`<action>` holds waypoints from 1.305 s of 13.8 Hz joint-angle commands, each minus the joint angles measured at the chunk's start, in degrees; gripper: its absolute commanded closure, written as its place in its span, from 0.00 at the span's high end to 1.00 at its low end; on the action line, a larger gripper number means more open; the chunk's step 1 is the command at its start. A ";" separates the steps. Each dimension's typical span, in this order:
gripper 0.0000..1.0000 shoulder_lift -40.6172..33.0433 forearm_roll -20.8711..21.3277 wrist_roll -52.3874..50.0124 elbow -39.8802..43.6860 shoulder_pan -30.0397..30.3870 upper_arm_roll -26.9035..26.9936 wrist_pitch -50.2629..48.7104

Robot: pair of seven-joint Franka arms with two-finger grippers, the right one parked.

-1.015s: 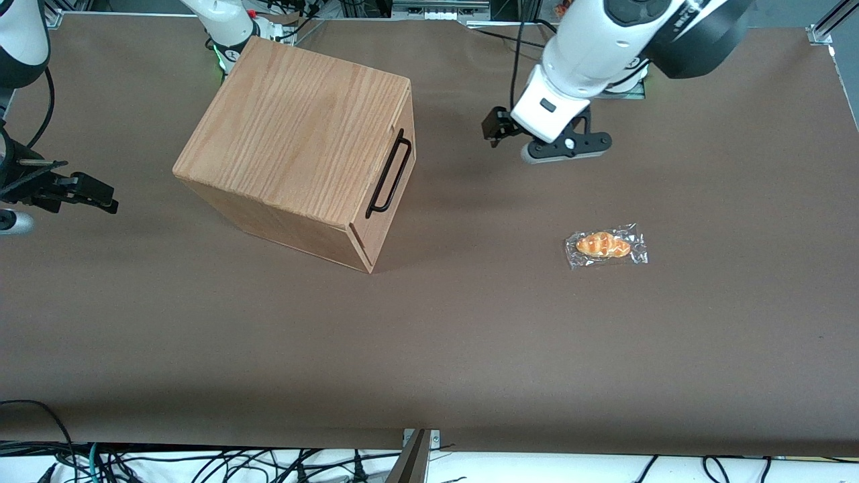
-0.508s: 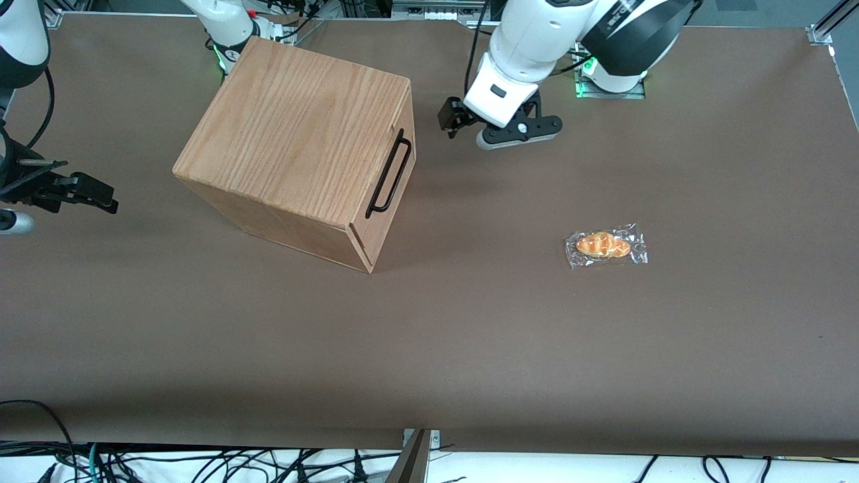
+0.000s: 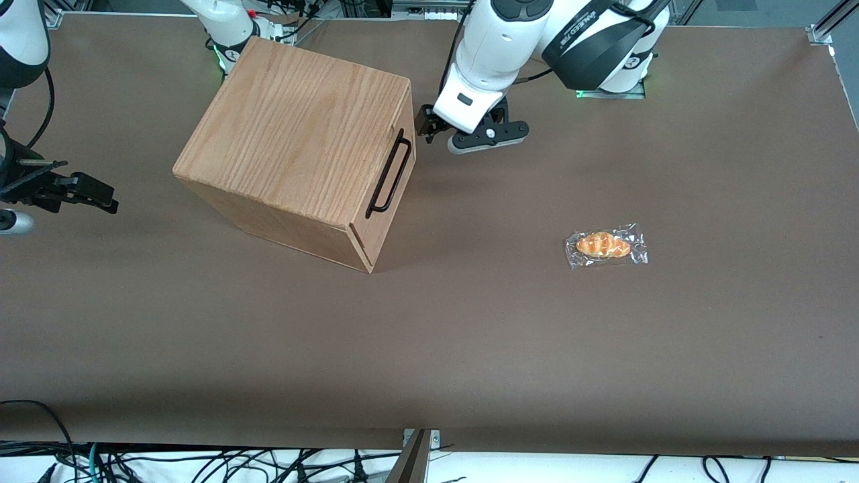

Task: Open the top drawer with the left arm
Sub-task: 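Move the open left gripper toward the black handle of the wooden drawer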

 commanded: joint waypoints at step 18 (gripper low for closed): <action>1.00 9.15 6.19 -2.41 1.14 -5.28 1.23 8.80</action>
